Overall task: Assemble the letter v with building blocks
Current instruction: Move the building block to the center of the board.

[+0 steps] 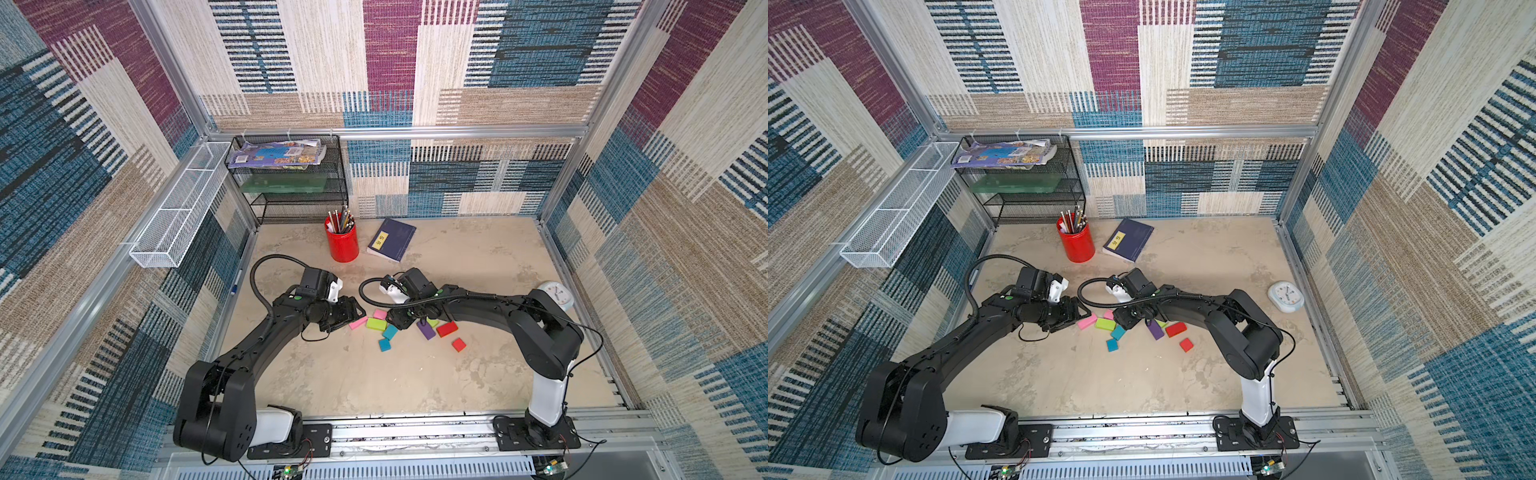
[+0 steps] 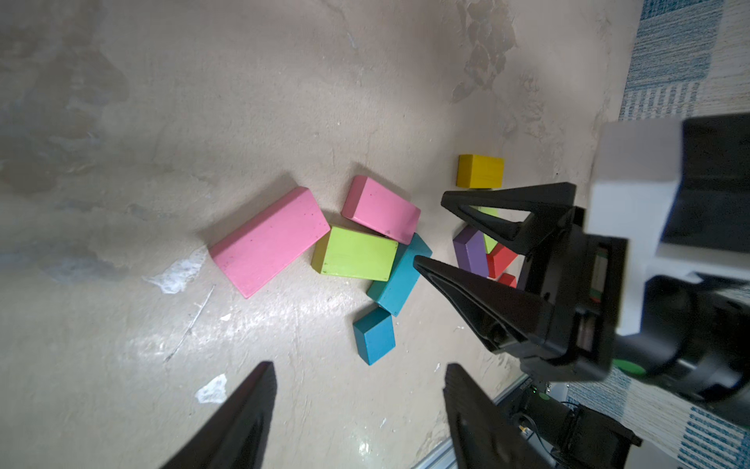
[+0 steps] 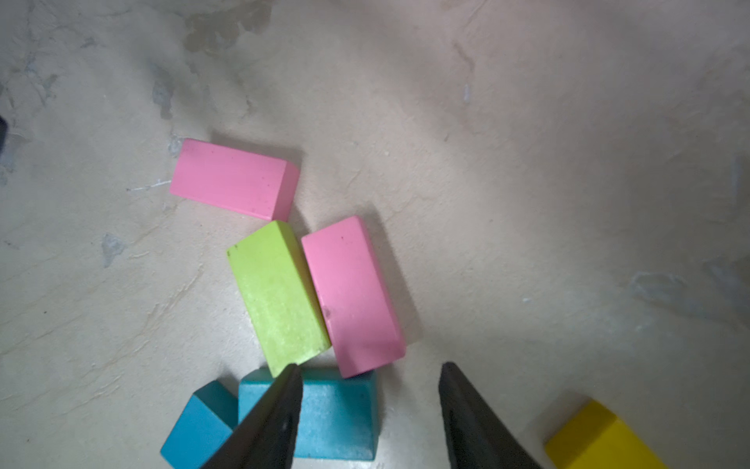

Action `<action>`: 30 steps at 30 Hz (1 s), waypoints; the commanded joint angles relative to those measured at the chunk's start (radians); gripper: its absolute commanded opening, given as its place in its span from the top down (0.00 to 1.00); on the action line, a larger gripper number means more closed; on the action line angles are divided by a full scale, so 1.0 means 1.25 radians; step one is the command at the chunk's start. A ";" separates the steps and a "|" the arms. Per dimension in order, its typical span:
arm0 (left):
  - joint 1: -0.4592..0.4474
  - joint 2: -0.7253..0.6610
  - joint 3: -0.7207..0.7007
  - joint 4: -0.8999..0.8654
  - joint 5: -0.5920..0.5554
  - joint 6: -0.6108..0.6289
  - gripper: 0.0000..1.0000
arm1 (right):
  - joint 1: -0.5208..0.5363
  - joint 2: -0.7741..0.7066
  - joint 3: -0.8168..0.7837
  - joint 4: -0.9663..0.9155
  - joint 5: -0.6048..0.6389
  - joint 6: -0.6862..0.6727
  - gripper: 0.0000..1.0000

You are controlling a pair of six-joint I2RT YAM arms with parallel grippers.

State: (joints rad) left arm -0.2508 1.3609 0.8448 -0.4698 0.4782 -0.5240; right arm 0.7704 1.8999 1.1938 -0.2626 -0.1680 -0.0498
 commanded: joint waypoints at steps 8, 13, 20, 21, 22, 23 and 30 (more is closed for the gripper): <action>-0.001 0.031 -0.007 0.040 0.021 -0.018 0.30 | 0.007 0.017 0.007 -0.029 0.042 -0.033 0.43; -0.002 0.032 -0.019 0.054 0.019 -0.020 0.30 | 0.016 0.035 0.012 -0.030 0.063 -0.036 0.43; -0.002 0.028 -0.041 0.066 0.016 -0.028 0.30 | 0.016 0.056 0.027 -0.027 0.080 -0.027 0.44; -0.002 0.028 -0.044 0.069 0.017 -0.028 0.30 | 0.017 0.058 0.031 -0.030 0.081 -0.028 0.44; -0.002 0.027 -0.046 0.070 0.016 -0.030 0.30 | 0.017 0.059 0.033 -0.030 0.082 -0.028 0.44; -0.002 0.026 -0.048 0.073 0.016 -0.030 0.30 | 0.017 0.058 0.032 -0.027 0.081 -0.029 0.44; -0.002 0.032 -0.064 0.092 0.013 -0.043 0.30 | 0.026 0.065 0.036 -0.006 0.052 -0.058 0.44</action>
State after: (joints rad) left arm -0.2516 1.3991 0.7727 -0.3817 0.4850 -0.5514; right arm 0.7944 1.9724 1.2320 -0.2783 -0.0864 -0.0956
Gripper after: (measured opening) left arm 0.698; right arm 0.562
